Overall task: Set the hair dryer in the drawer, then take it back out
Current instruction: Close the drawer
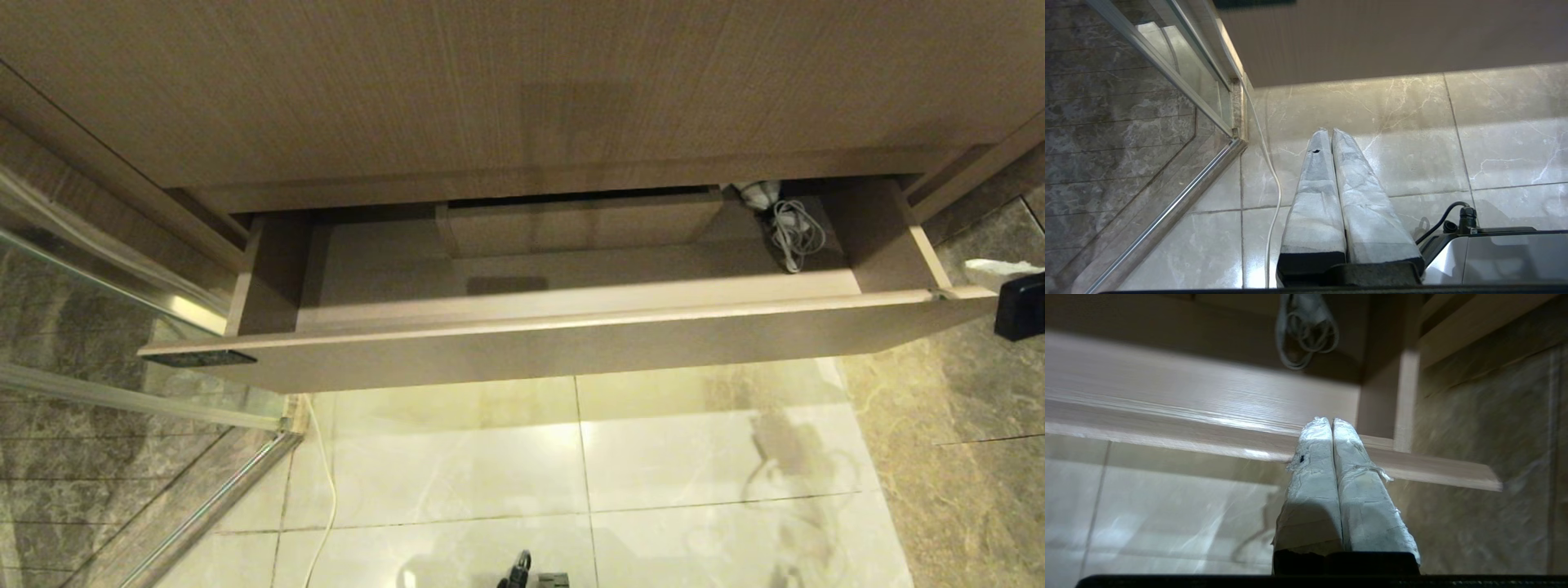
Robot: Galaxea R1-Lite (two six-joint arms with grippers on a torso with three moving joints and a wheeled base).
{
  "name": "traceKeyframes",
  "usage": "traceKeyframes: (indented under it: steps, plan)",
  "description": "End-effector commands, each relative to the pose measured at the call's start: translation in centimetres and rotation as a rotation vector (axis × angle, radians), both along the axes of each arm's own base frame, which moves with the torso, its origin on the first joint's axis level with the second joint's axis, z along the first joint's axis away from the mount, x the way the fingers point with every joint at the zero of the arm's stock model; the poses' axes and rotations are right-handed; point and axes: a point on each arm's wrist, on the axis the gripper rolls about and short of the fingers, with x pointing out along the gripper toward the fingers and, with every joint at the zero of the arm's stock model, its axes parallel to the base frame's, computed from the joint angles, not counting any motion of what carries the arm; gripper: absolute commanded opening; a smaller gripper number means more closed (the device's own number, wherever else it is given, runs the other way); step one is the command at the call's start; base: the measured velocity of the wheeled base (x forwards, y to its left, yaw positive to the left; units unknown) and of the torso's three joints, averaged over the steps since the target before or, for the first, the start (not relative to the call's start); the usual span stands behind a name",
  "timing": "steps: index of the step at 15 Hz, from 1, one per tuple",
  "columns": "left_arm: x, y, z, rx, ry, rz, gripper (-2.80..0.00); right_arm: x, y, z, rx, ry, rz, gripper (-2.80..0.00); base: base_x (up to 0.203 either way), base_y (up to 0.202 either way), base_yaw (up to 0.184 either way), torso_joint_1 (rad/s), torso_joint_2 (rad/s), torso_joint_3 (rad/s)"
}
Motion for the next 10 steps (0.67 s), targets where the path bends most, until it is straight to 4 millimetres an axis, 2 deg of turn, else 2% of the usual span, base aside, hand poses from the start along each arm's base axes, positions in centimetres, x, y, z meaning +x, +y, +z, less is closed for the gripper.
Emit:
traceKeyframes:
  steps: [1,10]
  plan:
    - [0.0,0.0,0.0,-0.001,0.000,-0.001,-2.80,0.5,-0.3,-0.1,0.007,0.016,-0.001,-2.80,0.000,0.000,0.000,0.000,0.00,0.000]
    - [0.0,0.0,0.0,0.000,0.001,-0.001,-2.80,-6.2,2.5,-0.8,0.021,0.098,0.005,-2.80,0.000,0.000,0.000,0.000,0.00,0.000]
